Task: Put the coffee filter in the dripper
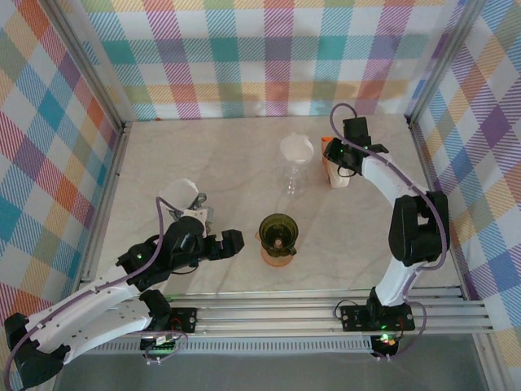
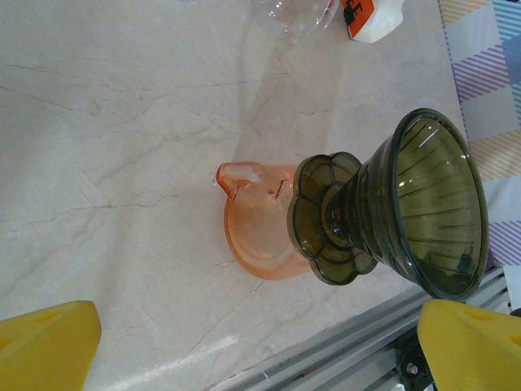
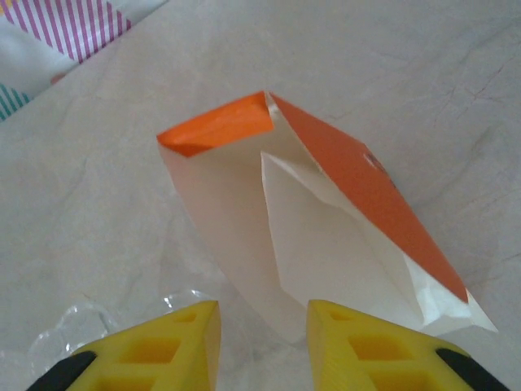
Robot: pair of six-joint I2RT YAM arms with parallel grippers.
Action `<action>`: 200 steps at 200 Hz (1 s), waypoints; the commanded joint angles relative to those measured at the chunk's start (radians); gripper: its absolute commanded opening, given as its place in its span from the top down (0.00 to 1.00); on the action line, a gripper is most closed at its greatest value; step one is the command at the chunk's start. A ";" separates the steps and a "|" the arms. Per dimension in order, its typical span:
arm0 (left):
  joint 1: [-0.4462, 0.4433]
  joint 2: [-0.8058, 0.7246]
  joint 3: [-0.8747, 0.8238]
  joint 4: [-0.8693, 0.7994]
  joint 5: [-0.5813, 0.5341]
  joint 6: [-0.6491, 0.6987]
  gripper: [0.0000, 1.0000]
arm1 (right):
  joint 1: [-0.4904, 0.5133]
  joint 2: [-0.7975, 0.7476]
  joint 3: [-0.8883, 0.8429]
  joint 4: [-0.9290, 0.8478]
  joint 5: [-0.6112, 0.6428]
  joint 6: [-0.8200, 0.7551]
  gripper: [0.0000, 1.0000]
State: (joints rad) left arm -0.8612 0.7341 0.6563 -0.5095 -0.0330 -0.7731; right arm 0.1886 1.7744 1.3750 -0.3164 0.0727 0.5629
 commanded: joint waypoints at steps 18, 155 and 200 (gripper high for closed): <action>0.000 0.013 0.012 0.031 0.014 0.014 0.00 | -0.009 0.051 0.036 0.046 0.016 0.062 0.66; 0.000 0.034 0.027 0.028 0.012 0.018 0.00 | -0.010 0.132 0.015 0.103 0.044 0.084 0.80; 0.001 0.036 0.023 0.030 0.009 0.017 0.00 | -0.008 0.092 -0.009 0.121 0.038 0.056 1.00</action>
State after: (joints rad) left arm -0.8612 0.7704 0.6575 -0.4938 -0.0257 -0.7696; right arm 0.1879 1.8969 1.3895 -0.2333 0.1047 0.6434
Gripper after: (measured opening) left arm 0.999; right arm 0.103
